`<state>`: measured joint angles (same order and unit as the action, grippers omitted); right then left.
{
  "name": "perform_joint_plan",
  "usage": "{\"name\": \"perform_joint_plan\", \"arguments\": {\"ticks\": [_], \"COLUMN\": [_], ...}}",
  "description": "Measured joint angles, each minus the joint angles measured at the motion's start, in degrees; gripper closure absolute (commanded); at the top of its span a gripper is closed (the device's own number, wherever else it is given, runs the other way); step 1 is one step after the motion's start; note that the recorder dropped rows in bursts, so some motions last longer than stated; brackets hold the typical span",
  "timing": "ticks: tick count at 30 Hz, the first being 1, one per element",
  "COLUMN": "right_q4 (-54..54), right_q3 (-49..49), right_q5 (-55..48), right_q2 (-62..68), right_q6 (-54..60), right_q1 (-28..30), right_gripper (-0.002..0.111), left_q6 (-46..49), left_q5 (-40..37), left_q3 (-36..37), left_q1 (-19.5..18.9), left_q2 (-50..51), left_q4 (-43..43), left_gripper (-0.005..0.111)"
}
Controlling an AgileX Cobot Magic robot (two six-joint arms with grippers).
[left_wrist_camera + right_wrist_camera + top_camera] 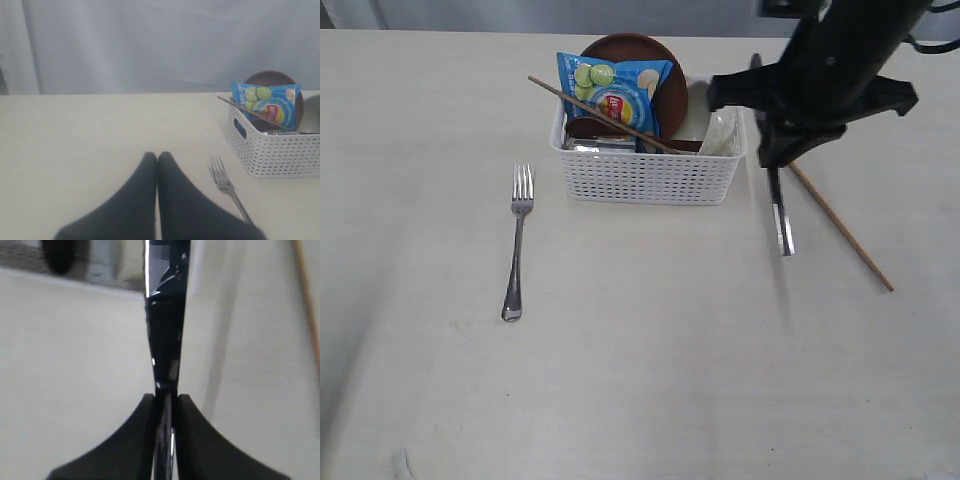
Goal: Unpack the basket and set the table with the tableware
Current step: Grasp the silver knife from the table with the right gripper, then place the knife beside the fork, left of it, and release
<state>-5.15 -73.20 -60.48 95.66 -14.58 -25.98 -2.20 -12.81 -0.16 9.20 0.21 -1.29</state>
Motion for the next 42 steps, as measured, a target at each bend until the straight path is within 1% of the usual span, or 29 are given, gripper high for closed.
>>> {"name": "perform_joint_plan", "arguments": {"ticks": [7, 10, 14, 18, 24, 28, 31, 35, 42], "right_q4": [-7.4, -8.5, -9.0, -9.0, -9.0, -9.0, -9.0, -9.0, -8.5], "right_q3": [0.0, -2.1, -8.9, -18.7, -35.1, -45.0, -50.4, -54.2, -54.9], "right_q5": [6.8, 9.8, 11.0, 10.7, 6.1, 1.0, -1.5, -3.2, -6.5], "right_q2": [0.0, 1.8, 7.2, 15.3, 29.6, 38.1, 43.3, 47.3, 49.6], "right_q6": [-4.8, -7.7, -12.0, -16.5, -22.1, -24.4, -25.6, -26.9, -27.3], "right_q1": [-12.4, -17.3, -22.7, -26.1, -28.8, -28.9, -28.8, -27.9, -25.8], "right_gripper": [0.109, 0.109, 0.109, 0.109, 0.109, 0.109, 0.109, 0.109, 0.109], "left_q6": [0.0, 0.0, 0.0, 0.0, 0.0, 0.0, 0.0, 0.0, 0.0], "left_q5": [0.0, 0.0, 0.0, 0.0, 0.0, 0.0, 0.0, 0.0, 0.0], "left_q3": [0.0, 0.0, 0.0, 0.0, 0.0, 0.0, 0.0, 0.0, 0.0], "left_q1": [0.0, 0.0, 0.0, 0.0, 0.0, 0.0, 0.0, 0.0, 0.0], "left_q2": [0.0, 0.0, 0.0, 0.0, 0.0, 0.0, 0.0, 0.0, 0.0], "left_q4": [0.0, 0.0, 0.0, 0.0, 0.0, 0.0, 0.0, 0.0, 0.0], "left_gripper": [0.107, 0.107, 0.107, 0.107, 0.107, 0.107, 0.107, 0.107, 0.107]}}
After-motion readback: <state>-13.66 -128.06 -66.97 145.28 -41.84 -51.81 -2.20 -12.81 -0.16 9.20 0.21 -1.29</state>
